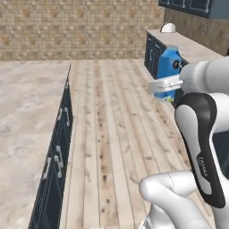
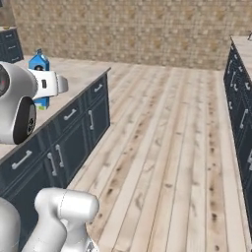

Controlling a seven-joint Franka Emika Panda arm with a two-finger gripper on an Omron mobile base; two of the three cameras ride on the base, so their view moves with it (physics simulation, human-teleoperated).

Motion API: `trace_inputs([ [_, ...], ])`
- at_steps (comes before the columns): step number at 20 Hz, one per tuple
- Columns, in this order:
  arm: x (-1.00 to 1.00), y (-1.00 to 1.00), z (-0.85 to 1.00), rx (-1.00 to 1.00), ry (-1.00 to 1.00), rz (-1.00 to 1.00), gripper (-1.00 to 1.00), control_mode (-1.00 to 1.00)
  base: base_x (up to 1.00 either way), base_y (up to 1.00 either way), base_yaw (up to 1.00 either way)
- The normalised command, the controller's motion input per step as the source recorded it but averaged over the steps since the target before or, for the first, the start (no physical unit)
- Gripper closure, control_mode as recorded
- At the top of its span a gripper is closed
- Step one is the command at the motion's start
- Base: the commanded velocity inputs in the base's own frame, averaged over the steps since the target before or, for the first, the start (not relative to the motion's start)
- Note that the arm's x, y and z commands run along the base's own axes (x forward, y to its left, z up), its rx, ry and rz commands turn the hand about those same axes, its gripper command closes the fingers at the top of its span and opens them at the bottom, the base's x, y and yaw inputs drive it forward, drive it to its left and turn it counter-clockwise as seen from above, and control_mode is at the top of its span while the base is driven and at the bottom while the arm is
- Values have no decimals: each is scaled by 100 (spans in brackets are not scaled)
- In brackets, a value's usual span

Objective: Take a sugar cube from the saucer and place it inside the coffee. Then, grab milk from the fridge and place it next to the coffee on the counter to sweeten the coffee.

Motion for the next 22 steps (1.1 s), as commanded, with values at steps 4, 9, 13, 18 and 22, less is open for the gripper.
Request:
trace_inputs([
  [4, 0, 0, 0, 0, 0, 0, 100, 100, 100, -39, 11],
  [9, 0, 0, 0, 0, 0, 0, 100, 100, 100, -40, 12],
  [13, 0, 0, 0, 0, 0, 0, 100, 100, 100, -47, 12],
  [18, 0, 0, 0, 0, 0, 0, 100, 100, 100, -58, 10],
  [22, 0, 0, 0, 0, 0, 0, 100, 100, 100, -53, 10],
])
